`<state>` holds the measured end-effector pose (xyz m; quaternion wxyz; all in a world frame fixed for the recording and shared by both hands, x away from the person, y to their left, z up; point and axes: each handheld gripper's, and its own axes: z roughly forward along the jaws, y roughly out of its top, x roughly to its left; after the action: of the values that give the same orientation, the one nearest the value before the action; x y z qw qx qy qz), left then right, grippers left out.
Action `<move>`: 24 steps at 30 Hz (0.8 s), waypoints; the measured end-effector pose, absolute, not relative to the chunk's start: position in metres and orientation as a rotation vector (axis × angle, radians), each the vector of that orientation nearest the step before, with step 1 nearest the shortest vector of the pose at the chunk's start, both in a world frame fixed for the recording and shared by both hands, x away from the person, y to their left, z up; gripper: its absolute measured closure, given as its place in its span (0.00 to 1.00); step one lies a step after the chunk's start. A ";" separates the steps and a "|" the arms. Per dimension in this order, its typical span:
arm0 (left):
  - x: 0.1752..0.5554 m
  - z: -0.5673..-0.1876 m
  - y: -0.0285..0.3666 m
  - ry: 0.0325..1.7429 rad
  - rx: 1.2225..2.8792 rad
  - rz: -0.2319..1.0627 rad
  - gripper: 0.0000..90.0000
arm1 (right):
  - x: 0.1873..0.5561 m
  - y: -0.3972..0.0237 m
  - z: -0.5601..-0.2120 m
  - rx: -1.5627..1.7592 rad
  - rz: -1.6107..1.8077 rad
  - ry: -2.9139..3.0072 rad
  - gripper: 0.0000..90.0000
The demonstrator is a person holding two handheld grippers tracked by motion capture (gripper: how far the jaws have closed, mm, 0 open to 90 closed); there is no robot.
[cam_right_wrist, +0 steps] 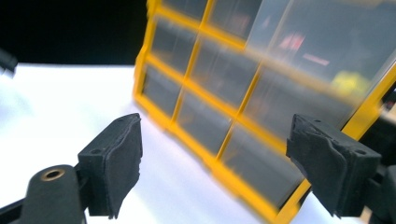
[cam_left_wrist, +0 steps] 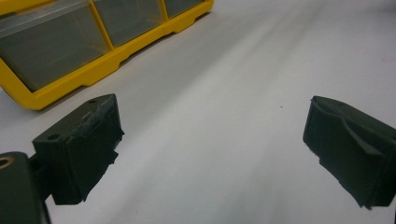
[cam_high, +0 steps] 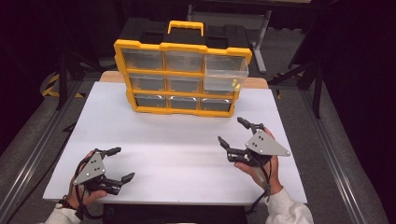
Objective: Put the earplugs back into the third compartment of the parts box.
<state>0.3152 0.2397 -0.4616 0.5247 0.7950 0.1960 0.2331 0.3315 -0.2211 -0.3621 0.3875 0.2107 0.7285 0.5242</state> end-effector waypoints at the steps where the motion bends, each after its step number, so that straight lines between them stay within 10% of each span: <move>1: 0.315 -0.461 0.240 0.464 1.901 0.559 0.06 | 0.329 -0.222 -0.369 0.536 1.319 1.870 0.21; 24: 0.315 -0.460 0.240 0.444 1.911 0.561 0.06 | 0.318 -0.243 -0.445 0.651 1.249 2.028 0.16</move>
<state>0.3149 0.2398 -0.4601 0.5230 0.7983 0.1855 0.2341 0.3179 -0.2426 -0.4449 0.3297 0.2490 0.7754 0.4776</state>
